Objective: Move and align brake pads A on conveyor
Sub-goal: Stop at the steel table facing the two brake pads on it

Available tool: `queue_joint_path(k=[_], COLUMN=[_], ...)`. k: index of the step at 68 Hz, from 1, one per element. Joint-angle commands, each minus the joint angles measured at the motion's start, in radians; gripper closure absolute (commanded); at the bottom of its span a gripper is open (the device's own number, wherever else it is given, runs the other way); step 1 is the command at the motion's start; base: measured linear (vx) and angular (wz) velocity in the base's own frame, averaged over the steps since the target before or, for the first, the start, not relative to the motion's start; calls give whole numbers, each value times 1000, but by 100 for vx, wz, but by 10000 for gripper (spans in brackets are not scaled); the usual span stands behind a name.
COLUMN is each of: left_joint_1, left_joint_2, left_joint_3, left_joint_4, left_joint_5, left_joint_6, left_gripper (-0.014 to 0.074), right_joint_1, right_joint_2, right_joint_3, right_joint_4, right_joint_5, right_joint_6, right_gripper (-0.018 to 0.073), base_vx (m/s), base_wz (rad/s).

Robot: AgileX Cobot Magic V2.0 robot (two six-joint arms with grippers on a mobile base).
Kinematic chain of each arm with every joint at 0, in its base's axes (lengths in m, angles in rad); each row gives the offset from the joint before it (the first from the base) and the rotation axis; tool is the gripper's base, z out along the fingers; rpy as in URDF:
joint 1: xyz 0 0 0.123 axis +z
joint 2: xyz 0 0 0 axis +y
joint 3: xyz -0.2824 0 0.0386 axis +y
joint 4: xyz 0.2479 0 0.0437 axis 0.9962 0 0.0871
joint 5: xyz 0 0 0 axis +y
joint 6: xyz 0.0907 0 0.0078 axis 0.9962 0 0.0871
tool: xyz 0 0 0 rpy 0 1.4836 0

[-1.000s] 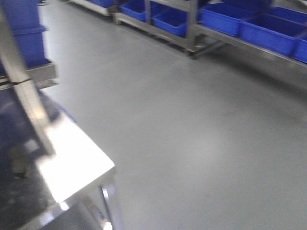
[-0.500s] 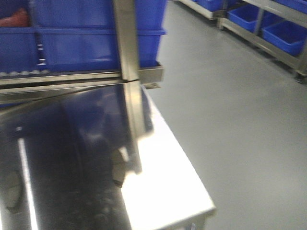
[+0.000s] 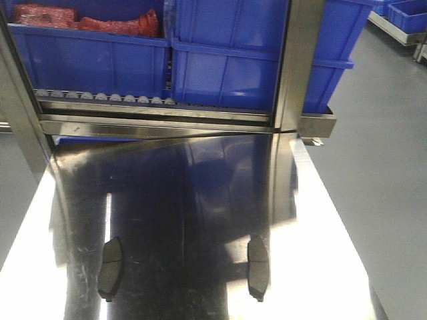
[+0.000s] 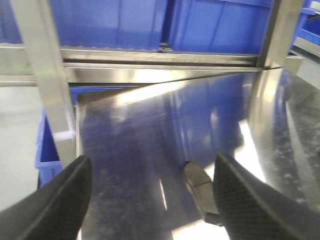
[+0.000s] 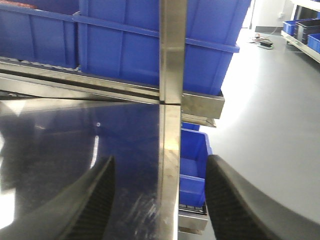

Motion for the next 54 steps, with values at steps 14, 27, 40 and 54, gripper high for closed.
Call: queue_joint_path(k=[14,27,40,54], left_joint_1=[-6,-6,-6,-6], left_joint_2=[12,12,12,12], left_joint_3=[-26,-26,-26,-26], left_joint_4=[-7,-7,-7,-7], left_joint_5=[-78,-78,-78,-78], left_joint_6=[-4,-4,-4,-4], left_gripper=[94,94,94,94], right_joint_1=[-4,-4,-4,-4], right_joint_2=[14,14,14,14], right_joint_3=[-24,-24,-24,-24], right_joint_4=[-11,-11,-11,-11], right_joint_5=[-74,-74,-74,-74], right_joint_6=[-8,-8,-8,-8], right_gripper=[162,162,162,162], base_vx=[3,-1,-4,-3], base_wz=[18,14,14,6])
